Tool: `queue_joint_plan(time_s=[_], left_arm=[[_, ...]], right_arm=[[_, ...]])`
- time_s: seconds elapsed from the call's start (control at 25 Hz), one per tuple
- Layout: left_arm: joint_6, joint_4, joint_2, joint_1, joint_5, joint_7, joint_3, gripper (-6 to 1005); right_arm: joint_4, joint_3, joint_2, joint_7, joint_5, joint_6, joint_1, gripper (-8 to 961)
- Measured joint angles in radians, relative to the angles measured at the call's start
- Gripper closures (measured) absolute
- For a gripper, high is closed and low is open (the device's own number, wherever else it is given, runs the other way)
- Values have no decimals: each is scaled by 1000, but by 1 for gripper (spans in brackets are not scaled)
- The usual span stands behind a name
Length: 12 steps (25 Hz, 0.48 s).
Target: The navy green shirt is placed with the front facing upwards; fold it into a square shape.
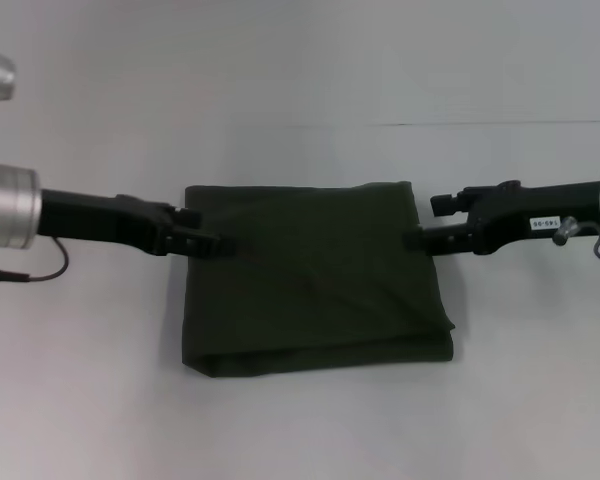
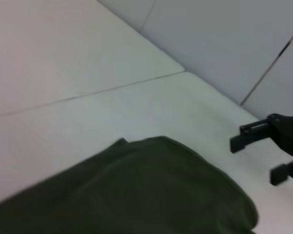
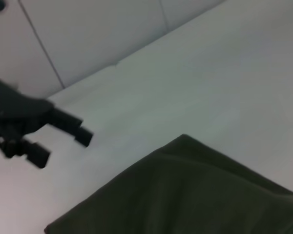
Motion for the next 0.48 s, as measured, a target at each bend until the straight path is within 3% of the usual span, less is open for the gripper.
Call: queue_joint_plan(time_s=[0.24, 0.48], left_arm=[[-45, 2, -26, -20, 1, 27, 37, 51], [-37, 0, -32, -16, -6, -2, 32, 50]], right_arm=[[11, -8, 16, -43, -1, 2, -11, 101], [12, -4, 24, -61, 24, 28, -17, 101]])
